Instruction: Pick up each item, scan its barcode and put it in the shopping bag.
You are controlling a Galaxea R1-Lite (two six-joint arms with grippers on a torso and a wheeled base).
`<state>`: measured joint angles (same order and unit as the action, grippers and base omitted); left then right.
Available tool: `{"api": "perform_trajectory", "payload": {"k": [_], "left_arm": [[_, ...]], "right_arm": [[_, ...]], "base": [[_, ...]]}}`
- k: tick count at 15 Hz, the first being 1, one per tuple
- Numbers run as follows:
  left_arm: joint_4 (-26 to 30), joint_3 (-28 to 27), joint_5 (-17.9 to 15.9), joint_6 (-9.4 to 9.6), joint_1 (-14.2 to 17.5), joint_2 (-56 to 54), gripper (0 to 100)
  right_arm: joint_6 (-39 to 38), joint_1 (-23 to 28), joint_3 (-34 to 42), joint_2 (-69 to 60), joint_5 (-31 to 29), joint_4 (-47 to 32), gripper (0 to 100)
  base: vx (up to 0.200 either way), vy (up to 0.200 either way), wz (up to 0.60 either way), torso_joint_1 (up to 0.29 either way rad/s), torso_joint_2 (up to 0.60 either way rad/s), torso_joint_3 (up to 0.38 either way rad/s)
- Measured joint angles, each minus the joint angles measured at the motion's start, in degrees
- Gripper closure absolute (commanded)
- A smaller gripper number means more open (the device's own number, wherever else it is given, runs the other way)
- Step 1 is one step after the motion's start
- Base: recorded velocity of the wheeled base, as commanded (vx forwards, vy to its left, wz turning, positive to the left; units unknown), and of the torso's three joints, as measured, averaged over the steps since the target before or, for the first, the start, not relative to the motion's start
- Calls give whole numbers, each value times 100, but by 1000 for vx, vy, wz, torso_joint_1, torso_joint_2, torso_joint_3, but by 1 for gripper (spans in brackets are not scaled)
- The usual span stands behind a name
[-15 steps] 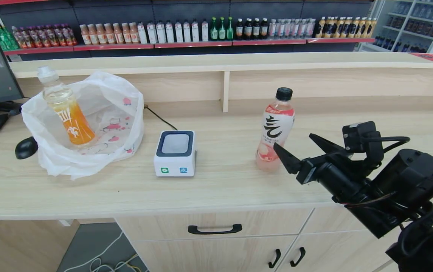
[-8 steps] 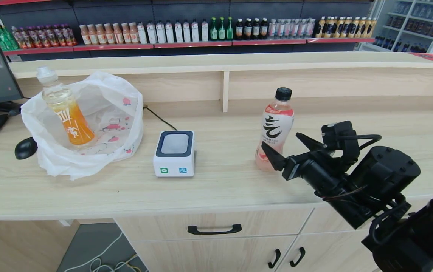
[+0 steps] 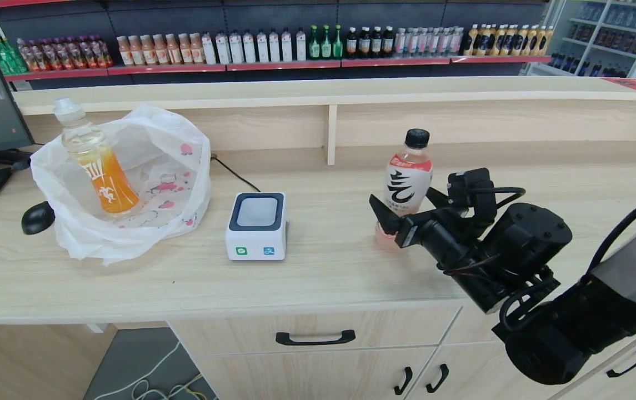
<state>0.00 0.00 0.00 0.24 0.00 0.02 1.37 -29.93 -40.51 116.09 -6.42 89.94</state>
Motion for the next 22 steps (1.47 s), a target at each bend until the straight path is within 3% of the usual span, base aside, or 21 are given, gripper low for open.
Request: {"api": "perform_trajectory", "payload": {"k": [7, 8, 22], "left_arm": [[0, 0, 0, 0, 0, 0, 0], [0, 0, 0, 0, 0, 0, 0], [0, 0, 0, 2, 0, 0, 0]], "right_arm": [[-13, 33, -544, 395, -6, 0, 0], [-13, 33, -574, 425, -6, 0, 100], [-35, 17, -653, 255, -2, -11, 100]], "base": [[0, 0, 0, 0, 0, 0], [0, 0, 0, 0, 0, 0], [0, 0, 0, 0, 0, 0]]}}
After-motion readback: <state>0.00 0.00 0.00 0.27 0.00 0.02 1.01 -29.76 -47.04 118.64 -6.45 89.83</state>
